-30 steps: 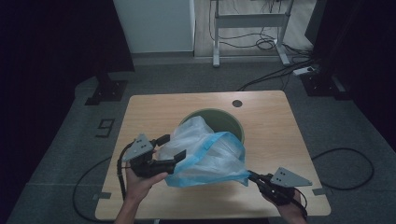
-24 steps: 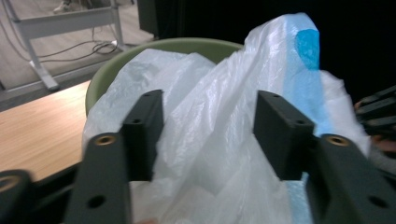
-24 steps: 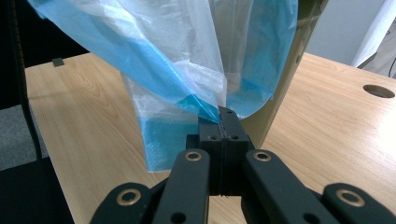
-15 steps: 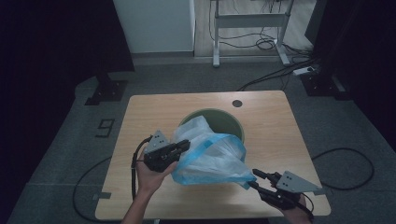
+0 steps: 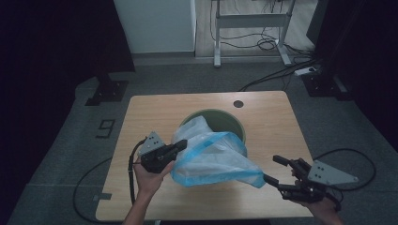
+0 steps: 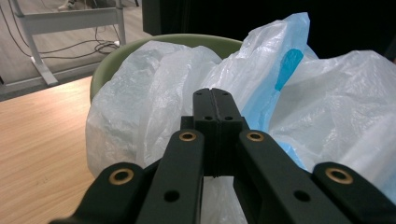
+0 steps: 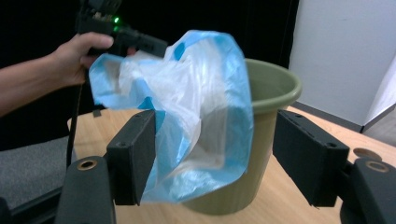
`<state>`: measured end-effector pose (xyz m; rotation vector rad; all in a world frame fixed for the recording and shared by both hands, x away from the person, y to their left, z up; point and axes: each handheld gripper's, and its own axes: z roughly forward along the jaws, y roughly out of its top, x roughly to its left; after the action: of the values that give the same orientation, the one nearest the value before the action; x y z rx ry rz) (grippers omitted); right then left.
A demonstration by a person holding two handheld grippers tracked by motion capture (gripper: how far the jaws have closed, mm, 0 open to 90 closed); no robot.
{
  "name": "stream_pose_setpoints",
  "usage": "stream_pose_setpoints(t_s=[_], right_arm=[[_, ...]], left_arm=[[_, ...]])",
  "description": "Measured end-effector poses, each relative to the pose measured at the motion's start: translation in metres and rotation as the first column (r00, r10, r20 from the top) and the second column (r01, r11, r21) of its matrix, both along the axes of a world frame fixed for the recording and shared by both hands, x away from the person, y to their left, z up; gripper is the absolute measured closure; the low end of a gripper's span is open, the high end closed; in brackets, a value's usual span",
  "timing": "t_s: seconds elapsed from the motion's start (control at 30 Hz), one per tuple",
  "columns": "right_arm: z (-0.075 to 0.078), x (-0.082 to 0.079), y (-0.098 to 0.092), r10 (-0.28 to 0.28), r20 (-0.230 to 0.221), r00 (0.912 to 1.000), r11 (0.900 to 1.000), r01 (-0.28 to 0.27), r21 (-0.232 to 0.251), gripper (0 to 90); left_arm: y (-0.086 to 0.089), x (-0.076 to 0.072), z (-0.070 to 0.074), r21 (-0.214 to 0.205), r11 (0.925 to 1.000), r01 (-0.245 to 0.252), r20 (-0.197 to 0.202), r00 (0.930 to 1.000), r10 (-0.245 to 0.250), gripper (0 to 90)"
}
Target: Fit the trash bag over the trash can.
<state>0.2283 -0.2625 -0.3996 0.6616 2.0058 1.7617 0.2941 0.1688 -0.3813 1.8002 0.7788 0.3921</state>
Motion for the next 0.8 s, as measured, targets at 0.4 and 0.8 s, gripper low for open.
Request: stream_pose_setpoints(t_s=[0.4, 0.8], right_arm=[[0.0, 0.004, -0.016, -0.022, -0.023, 0.9995, 0.9997, 0.022, 0.011, 31.3], [0.014, 0.064, 0.048, -0.001, -0.044, 0.999, 0.9975, -0.002, -0.07, 33.6]], left_arm=[[0.003, -0.002, 0.002, -0.043, 0.9991, -0.002, 0.012, 0.9999, 0.003, 90.0], [0.002, -0.002, 0.005, -0.066, 0.9978, 0.006, 0.025, 0.9997, -0.004, 90.0]])
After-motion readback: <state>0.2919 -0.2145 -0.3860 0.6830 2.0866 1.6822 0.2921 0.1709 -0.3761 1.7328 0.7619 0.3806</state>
